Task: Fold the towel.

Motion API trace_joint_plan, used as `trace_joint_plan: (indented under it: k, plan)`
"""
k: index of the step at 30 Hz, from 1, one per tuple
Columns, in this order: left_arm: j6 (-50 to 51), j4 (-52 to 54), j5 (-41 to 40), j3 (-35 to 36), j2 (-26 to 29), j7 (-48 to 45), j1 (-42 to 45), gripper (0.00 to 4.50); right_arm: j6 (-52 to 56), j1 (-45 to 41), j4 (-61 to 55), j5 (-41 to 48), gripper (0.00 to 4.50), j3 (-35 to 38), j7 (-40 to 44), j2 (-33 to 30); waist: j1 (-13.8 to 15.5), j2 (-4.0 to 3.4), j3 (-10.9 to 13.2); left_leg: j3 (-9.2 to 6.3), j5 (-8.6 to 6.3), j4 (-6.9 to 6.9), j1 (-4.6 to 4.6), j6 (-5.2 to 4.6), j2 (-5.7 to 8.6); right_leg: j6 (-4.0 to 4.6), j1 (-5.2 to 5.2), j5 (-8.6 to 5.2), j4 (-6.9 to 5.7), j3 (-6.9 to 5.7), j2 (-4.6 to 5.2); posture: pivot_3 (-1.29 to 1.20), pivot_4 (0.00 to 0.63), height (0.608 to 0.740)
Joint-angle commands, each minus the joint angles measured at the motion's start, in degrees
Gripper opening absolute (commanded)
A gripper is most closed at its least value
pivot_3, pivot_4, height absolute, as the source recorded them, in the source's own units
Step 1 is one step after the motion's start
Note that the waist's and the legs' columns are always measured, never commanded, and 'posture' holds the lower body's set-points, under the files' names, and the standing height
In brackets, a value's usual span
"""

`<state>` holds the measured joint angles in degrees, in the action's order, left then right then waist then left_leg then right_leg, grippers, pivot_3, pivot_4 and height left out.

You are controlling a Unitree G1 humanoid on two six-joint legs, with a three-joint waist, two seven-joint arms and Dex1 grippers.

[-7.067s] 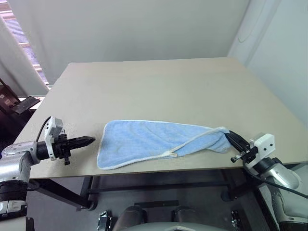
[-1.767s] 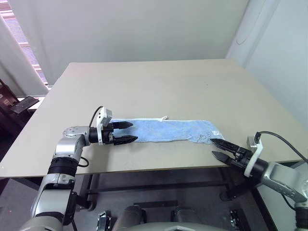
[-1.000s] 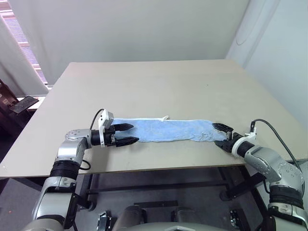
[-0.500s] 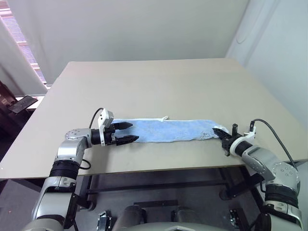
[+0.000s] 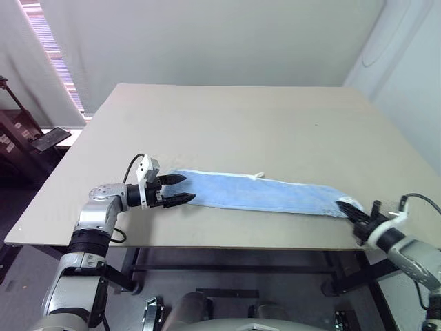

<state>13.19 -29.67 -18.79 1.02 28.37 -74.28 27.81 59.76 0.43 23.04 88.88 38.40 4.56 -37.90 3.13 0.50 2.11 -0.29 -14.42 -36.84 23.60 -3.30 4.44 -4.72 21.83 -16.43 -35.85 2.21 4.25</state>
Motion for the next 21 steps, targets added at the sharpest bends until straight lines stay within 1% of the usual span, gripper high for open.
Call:
trace_joint_plan:
  k: [1,4,6,8,10,11,13,16,19,21]
  plan:
    - [-0.1,1.0,-0.9,0.8,0.6,-0.3,0.7,4.5,-2.3,2.0,3.8,-5.3,0.04,4.5,3.6,-4.3,0.1,-0.02,0.0,0.08,-0.06,0.0,0.02,-0.09,0.07,0.0,-0.02,0.0,0.1,0.0,0.1,0.0,0.0,0.736]
    - [0.1,1.1,-0.9,0.6,0.7,-0.4,0.8,4.5,0.8,1.5,4.8,-7.0,0.04,4.4,6.9,-6.4,-0.8,-0.13,0.0,0.2,-0.19,0.0,0.16,-0.32,0.24,-0.04,0.06,0.02,0.31,0.01,0.26,0.0,0.0,0.736]
    - [0.5,1.2,-1.0,0.4,0.9,-0.7,0.9,4.5,2.6,1.5,1.1,-8.7,0.04,2.8,9.8,-7.0,-1.4,-0.33,-0.2,0.26,-0.21,-0.01,0.36,-0.35,0.25,-0.32,0.29,0.18,0.31,0.02,0.29,0.0,0.0,0.736]
    - [1.3,1.5,-1.1,0.3,1.0,-1.0,1.1,4.5,2.1,1.0,-4.1,-10.4,0.04,1.7,11.3,-6.1,-2.2,-0.45,-0.2,0.3,-0.2,-0.02,0.7,-0.34,0.22,-0.79,0.55,0.44,0.21,0.01,0.29,0.0,0.0,0.736]
    - [2.2,2.0,-1.3,0.3,1.2,-1.3,1.3,4.5,1.9,0.7,-9.6,-12.8,0.04,-0.4,12.6,-5.7,-2.7,-0.52,-0.2,0.3,-0.18,-0.07,0.78,-0.32,0.2,-0.9,0.78,0.43,-0.13,-0.01,0.29,0.0,0.0,0.736]
    - [2.6,2.3,-1.4,0.2,1.2,-1.3,1.4,4.5,2.6,0.6,-12.5,-13.7,0.04,-1.8,13.2,-6.0,-2.8,-0.52,-0.2,0.3,-0.18,-0.1,0.78,-0.31,0.17,-1.1,0.83,0.42,-0.19,-0.01,0.27,0.0,0.0,0.736]
    - [2.8,2.5,-1.4,0.2,1.2,-1.3,1.5,4.5,0.7,0.4,-19.4,-16.4,0.04,-3.3,14.0,-5.8,-2.9,-0.56,-0.2,0.29,-0.15,-0.11,0.76,-0.26,0.07,-1.13,0.89,0.41,-0.3,-0.04,0.21,0.0,0.0,0.736]
    - [3.1,2.9,-1.3,0.1,1.1,-1.2,1.5,4.5,1.4,-0.6,-28.0,-15.1,0.04,-3.4,16.6,-7.2,-2.6,-0.7,-0.2,0.29,-0.13,-0.13,0.76,-0.23,0.03,-1.15,0.91,0.42,-0.36,-0.08,0.2,0.0,0.0,0.736]
    - [3.2,3.1,-1.3,0.1,1.1,-1.1,1.4,4.5,1.8,-0.8,-31.3,-15.5,0.04,-4.1,18.4,-7.6,-2.4,-0.67,-0.2,0.29,-0.13,-0.23,0.76,-0.23,0.03,-1.16,0.84,0.43,-0.35,-0.08,0.2,0.0,0.0,0.736]
    - [3.0,3.0,-1.1,0.0,1.1,-1.1,1.2,4.5,1.7,-2.5,-34.7,-17.0,0.04,-7.3,20.5,-8.4,-2.4,-0.68,-0.2,0.29,-0.13,-0.3,0.76,-0.23,0.03,-1.13,0.85,0.42,-0.28,-0.15,0.25,0.0,0.0,0.736]
